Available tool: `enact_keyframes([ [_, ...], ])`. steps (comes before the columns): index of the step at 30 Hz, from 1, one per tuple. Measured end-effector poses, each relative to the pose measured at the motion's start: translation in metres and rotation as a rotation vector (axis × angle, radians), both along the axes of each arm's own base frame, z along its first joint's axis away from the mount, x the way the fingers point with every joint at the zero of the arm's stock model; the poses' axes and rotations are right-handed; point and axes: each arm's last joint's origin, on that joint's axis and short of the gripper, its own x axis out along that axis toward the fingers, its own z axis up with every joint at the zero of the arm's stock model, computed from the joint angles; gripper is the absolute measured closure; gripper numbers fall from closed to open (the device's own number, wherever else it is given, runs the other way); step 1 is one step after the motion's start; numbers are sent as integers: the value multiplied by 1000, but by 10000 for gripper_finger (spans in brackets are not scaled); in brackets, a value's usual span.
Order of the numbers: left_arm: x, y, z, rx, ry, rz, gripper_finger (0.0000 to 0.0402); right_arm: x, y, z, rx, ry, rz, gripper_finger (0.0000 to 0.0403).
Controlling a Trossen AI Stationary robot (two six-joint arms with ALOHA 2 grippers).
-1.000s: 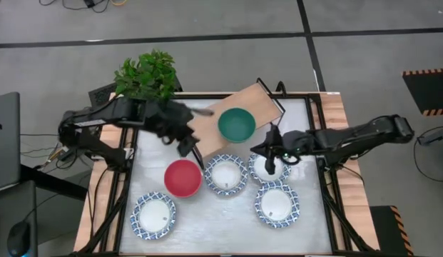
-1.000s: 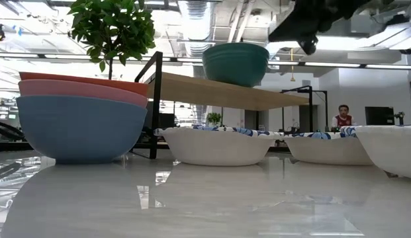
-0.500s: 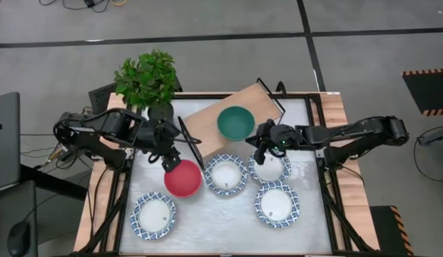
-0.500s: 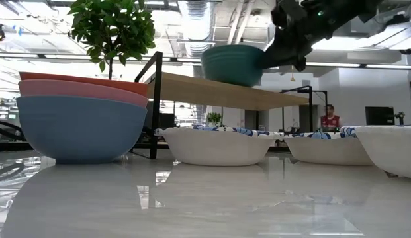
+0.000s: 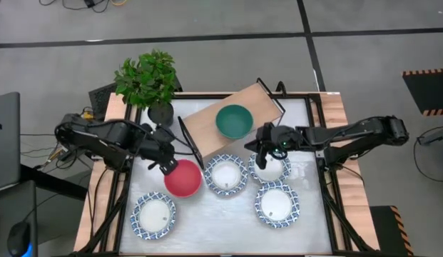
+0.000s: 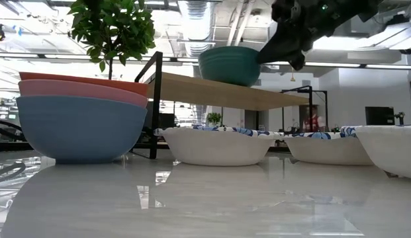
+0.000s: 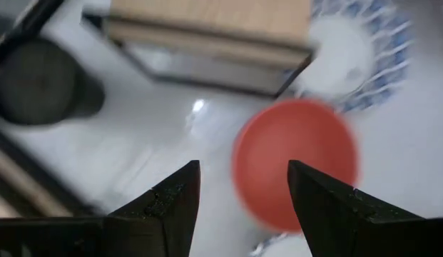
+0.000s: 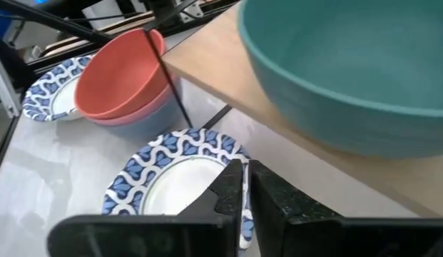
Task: Place and stack bowls onto a shelf
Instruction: Stack the orange bowl on the green bowl on the shelf
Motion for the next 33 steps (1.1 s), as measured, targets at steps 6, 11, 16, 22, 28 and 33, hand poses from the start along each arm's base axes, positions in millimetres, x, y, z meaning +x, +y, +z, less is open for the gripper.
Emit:
enact_keyframes([
  [6,2,-3,-54,11,162,-2,205,0,4,-1,0,8,15,340],
  [11,8,-7,-101,-12,182,-76,205,-1,3,-1,0,11,13,340],
  [16,7,-4,-125,-15,161,-82,205,-1,3,-1,11,10,7,339],
  [22,-1,-1,-133,3,139,-71,205,-1,3,-1,19,8,3,339],
  [28,-1,-3,-139,-69,109,-94,253,-1,3,-1,36,6,-7,339],
  [33,-1,-3,-139,-81,100,-71,350,-1,3,-1,38,6,-8,339],
])
